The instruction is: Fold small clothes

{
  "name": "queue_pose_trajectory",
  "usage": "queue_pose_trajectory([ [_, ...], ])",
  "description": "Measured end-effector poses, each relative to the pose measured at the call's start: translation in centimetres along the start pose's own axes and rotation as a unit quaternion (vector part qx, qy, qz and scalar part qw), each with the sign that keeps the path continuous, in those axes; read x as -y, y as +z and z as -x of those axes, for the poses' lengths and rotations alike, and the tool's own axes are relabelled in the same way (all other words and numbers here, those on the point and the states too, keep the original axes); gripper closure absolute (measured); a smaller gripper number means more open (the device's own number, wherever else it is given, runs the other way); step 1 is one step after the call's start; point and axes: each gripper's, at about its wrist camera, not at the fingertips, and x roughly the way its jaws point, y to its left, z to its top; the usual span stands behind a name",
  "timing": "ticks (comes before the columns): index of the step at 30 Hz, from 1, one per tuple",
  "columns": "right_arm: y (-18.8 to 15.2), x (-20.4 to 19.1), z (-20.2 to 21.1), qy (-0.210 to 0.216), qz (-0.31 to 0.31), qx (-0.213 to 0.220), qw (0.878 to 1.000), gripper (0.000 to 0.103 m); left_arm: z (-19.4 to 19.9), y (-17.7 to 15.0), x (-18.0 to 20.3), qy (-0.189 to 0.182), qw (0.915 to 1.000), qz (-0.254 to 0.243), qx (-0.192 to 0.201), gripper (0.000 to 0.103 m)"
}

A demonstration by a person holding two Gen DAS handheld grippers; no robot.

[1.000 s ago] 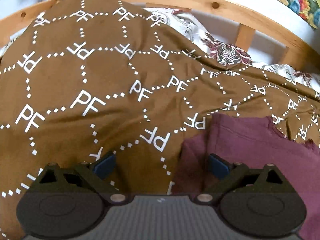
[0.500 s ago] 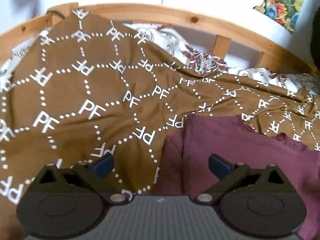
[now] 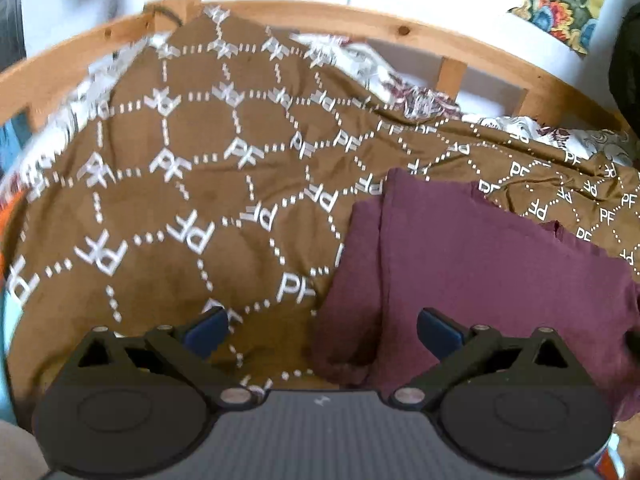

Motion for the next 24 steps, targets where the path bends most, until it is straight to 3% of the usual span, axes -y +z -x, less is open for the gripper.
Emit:
queue_pose_trajectory([
  [5,-1.8,-3.6,-2.6,0.029,0.033,-0.056,0.997,0.001,-1.7,-0.1,-0.6,0.007,0.9993,0.024,-0.029,0.001],
  [8,-2.2,-4.9,-4.0,0.012,0.07,-0.07,0.995,0.001,-2.4,-0.3,-0.5,0.014,0.9985,0.022,-0.047,0.001],
  [15,-3.9,-4.0,-5.7,0.029,0.036,-0.153,0.987,0.001,-3.2,-0.5,0.1,0.026,0.9977,0.009,-0.061,0.001],
  [24,-4.5,-4.0,-5.0,0.031,0.037,-0.154,0.987,0.001,-3.4,-0.4,0.1,0.025,0.9975,0.006,-0.067,0.001],
])
